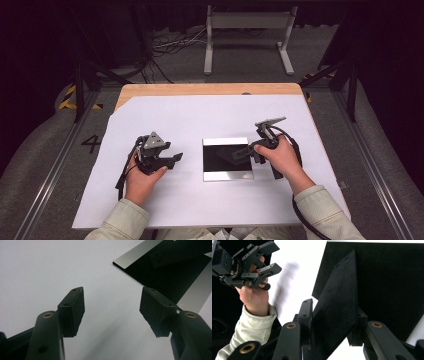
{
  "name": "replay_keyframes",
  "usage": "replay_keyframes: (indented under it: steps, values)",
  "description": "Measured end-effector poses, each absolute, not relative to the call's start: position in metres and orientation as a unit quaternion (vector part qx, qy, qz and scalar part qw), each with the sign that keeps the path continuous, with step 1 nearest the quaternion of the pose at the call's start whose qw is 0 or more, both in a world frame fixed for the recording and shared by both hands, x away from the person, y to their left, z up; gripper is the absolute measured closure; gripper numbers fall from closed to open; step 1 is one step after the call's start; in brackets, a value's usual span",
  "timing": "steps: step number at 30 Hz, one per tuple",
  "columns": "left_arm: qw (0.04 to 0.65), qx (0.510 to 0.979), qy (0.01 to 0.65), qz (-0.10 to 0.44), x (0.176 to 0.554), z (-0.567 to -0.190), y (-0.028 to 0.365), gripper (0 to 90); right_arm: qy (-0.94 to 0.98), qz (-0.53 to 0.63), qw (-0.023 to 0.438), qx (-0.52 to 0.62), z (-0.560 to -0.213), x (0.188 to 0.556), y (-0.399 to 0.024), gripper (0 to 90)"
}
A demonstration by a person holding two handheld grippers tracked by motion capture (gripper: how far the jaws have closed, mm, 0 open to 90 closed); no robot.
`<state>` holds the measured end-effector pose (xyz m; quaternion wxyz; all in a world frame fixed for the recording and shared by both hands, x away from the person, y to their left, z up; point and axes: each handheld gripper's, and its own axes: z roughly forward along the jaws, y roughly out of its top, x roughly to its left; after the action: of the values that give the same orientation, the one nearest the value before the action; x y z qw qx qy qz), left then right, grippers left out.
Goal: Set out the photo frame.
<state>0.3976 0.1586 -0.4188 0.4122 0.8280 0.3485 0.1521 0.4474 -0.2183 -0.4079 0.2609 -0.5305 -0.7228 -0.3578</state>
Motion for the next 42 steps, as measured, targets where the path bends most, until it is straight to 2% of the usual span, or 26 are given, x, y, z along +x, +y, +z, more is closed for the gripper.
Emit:
replay_keyframes:
  steps: [23, 34, 42]
  values:
    - [0.408, 0.831, 0.345, 0.153, 0.397, -0.419, 0.157, 37.3, -0.752, -0.383, 0.231, -0.484, -0.400, 0.441, -0.216, 68.4]
    - [0.407, 0.831, 0.346, 0.155, 0.397, -0.420, 0.156, 37.3, -0.781, -0.393, 0.215, -0.435, -0.383, 0.429, -0.209, 78.7]
    - [0.406, 0.831, 0.349, 0.154, 0.397, -0.420, 0.158, 37.3, -0.788, -0.395, 0.222, -0.417, -0.377, 0.423, -0.205, 86.7]
